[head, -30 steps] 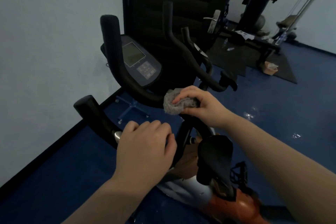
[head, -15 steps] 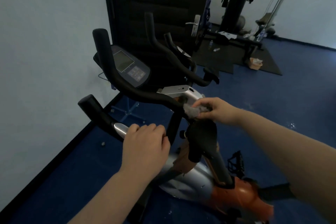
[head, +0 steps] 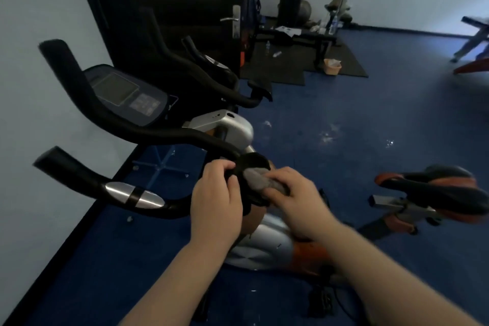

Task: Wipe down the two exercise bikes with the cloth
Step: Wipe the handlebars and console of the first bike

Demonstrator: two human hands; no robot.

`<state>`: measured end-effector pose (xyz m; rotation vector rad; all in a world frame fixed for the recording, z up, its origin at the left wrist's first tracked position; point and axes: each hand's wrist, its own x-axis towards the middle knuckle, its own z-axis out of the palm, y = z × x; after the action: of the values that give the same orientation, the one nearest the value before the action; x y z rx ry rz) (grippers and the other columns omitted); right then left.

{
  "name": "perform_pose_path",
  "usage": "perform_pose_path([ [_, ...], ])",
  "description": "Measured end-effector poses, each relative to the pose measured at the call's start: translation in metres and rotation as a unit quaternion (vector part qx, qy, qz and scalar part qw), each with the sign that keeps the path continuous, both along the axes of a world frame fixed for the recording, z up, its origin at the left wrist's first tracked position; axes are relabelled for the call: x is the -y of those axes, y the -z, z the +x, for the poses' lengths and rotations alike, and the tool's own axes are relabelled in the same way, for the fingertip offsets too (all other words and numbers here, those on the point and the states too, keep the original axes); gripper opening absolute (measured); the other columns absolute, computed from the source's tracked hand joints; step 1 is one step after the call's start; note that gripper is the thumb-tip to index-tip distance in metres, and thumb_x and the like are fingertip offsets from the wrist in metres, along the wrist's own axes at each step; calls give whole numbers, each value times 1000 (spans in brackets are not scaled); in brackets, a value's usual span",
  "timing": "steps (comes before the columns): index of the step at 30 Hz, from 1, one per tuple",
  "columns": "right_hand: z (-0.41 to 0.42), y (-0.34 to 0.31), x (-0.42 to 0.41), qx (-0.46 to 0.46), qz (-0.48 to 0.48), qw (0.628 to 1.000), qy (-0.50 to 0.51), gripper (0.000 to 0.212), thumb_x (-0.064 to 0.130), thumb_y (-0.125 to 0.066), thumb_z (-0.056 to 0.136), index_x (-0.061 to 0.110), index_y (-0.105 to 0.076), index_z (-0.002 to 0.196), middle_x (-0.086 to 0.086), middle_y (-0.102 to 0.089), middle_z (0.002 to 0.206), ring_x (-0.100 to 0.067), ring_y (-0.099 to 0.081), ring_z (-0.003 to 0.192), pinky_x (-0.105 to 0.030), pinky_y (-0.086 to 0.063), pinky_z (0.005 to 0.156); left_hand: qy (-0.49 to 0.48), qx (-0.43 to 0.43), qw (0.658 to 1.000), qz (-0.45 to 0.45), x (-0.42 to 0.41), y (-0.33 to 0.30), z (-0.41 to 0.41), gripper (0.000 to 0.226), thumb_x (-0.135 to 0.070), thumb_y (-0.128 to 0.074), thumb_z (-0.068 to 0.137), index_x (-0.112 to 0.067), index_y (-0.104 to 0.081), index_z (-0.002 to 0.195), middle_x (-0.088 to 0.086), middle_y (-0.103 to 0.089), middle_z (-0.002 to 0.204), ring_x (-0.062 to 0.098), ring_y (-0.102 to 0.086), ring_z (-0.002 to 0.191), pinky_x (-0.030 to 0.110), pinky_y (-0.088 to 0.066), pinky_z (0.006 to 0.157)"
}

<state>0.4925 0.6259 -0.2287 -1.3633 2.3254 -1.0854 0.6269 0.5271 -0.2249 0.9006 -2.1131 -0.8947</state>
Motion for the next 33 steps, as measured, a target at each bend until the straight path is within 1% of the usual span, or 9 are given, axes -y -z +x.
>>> perform_pose_path([
  [3,-27,-16,-5,-47,75,996,-6,23,19,-64,86,28,-68,106,3,-59,99,-17,-57,96,-31,-45,84,5,-7,1000,-22,0,4,1,19,-22,-45,97,-25,-51,115,-9,-57,108,9,-56,99,41,-52,85],
  [7,6,-13,27,-12,-56,998,27,24,18,-67,85,27,-66,107,10,-53,102,-11,-54,98,-24,-42,86,-4,-27,999,-34,-3,9,1,19,-19,-44,98,-22,-53,114,-8,-57,107,11,-56,95,43,-51,83],
  [11,3,2,2,47,-29,998,-16,25,21,-66,86,31,-66,109,19,-55,96,-2,-54,93,-12,-41,83,-7,-30,999,-27,-8,10,0,23,-16,-42,99,-17,-54,118,-12,-52,118,10,-53,111,34,-46,95],
  [13,-15,2,-22,18,44,998,-36,20,26,-66,86,34,-66,105,24,-53,88,2,-54,85,-11,-43,76,0,-17,999,-29,-18,9,-1,28,-18,-40,99,-16,-55,122,-8,-50,131,9,-44,126,31,-39,105],
  [15,-23,13,-46,-60,131,989,-30,18,28,-65,84,32,-66,101,21,-50,90,-7,-56,88,-26,-48,78,26,30,998,-53,-34,12,-2,33,-23,-42,97,-18,-54,127,-4,-43,145,16,-25,142,34,-29,113],
  [18,-16,54,-92,7,153,987,54,17,29,-66,83,34,-64,99,13,-49,97,-13,-56,93,-28,-46,78,53,96,985,-131,-65,25,-3,37,-22,-59,90,-21,-56,127,1,-30,155,29,-3,149,42,-19,113],
  [21,-8,92,-145,70,145,973,165,17,33,-65,85,39,-61,100,13,-51,105,-8,-54,89,-24,-44,73,116,120,970,-177,-97,42,-14,42,-18,-61,87,-21,-56,129,1,-31,156,23,-11,148,45,-18,118],
  [26,-3,127,-241,62,197,939,276,24,36,-61,86,36,-61,110,10,-51,107,-13,-55,93,-29,-46,69,247,188,948,-67,-165,87,-50,42,-27,-48,95,-27,-47,137,-11,-29,155,8,-19,144,32,-21,119],
  [33,16,158,-381,88,247,883,389,28,36,-56,89,38,-57,117,10,-46,103,-14,-50,101,-33,-51,73,403,310,858,-74,-277,145,-96,39,-28,-49,92,-28,-51,132,-12,-43,143,9,-40,131,27,-32,111],
])
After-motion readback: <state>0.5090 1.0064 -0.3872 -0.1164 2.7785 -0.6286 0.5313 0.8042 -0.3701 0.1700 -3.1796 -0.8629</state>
